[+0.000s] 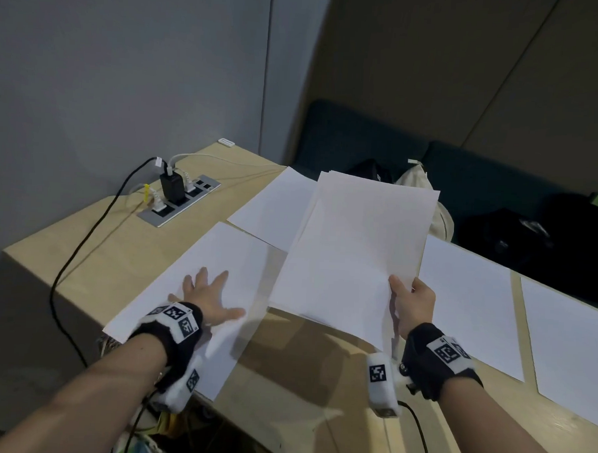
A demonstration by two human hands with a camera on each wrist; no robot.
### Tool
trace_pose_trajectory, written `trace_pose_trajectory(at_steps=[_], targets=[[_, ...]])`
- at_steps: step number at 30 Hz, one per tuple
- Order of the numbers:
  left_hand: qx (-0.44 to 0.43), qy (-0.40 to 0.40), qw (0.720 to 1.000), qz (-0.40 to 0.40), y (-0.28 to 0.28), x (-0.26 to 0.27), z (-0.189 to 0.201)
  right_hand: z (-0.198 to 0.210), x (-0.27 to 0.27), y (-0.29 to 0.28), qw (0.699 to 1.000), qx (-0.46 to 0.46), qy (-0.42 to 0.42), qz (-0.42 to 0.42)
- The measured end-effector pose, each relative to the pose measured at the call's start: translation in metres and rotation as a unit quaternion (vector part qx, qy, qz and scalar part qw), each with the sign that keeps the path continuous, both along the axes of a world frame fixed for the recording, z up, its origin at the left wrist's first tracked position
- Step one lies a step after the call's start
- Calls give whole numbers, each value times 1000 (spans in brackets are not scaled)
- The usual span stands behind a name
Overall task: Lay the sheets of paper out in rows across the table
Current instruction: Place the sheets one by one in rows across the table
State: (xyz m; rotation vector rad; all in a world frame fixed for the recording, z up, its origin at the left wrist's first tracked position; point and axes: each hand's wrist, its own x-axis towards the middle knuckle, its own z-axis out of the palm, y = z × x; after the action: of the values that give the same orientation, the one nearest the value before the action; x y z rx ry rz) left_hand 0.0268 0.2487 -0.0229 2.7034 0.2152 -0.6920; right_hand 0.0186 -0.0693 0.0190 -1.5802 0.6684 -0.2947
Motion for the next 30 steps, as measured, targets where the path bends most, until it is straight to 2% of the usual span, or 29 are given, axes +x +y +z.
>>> trace_pose_trajectory(at_steps=[2,5,13,30], targets=[[11,34,999,-2,2,-1,-4,0,-2,-1,1000,-6,3,-2],[5,41,999,4,13,-2,-4,-2,-5,-4,1000,0,6,-7],[1,37,999,-4,13,-6,-4,-3,-10,-3,1000,10,12,-7],[10,35,999,-1,10,0,-3,2,-20,-10,999,-30,15,1]])
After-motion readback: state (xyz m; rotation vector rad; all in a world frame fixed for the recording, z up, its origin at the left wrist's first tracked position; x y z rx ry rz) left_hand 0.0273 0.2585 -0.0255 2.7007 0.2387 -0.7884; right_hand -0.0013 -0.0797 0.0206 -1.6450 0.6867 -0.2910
